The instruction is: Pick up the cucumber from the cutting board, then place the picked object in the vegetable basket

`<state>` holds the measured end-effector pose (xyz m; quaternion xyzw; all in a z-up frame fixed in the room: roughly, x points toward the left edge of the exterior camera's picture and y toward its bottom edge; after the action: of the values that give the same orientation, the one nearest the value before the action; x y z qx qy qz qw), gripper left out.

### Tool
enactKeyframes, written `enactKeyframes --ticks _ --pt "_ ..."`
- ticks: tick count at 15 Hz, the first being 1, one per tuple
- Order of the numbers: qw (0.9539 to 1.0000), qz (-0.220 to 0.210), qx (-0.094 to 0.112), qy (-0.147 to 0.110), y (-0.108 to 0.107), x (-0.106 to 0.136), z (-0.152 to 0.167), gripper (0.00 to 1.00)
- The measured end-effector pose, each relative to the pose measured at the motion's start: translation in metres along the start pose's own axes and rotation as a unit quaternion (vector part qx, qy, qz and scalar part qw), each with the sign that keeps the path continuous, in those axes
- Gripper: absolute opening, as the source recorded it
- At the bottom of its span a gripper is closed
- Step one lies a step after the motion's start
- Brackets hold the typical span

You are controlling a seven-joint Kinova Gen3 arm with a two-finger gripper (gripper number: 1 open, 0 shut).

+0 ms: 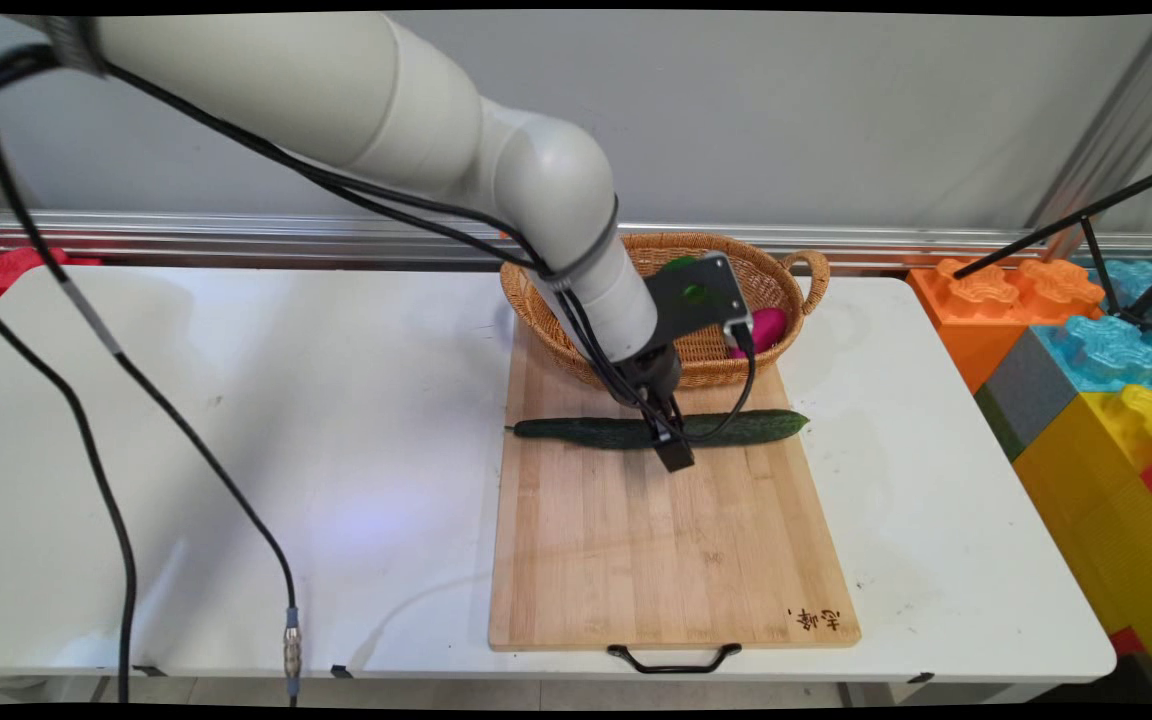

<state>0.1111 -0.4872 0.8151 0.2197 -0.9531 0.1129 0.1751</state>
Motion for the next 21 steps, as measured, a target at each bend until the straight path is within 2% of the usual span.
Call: enactKeyframes --ticks 6,15,16,21 --pt "0.9997 0.021 -0.008 -0.006 0.006 0.0 0.025 1.0" --pt "0.9989 0.045 -0.009 -0.008 0.011 0.003 0.044 1.0" --pt "0.9988 0.048 -0.01 -0.008 0.012 0.003 0.045 0.0" --pt "0.9983 0.056 -0.014 -0.009 0.018 0.004 0.044 0.0"
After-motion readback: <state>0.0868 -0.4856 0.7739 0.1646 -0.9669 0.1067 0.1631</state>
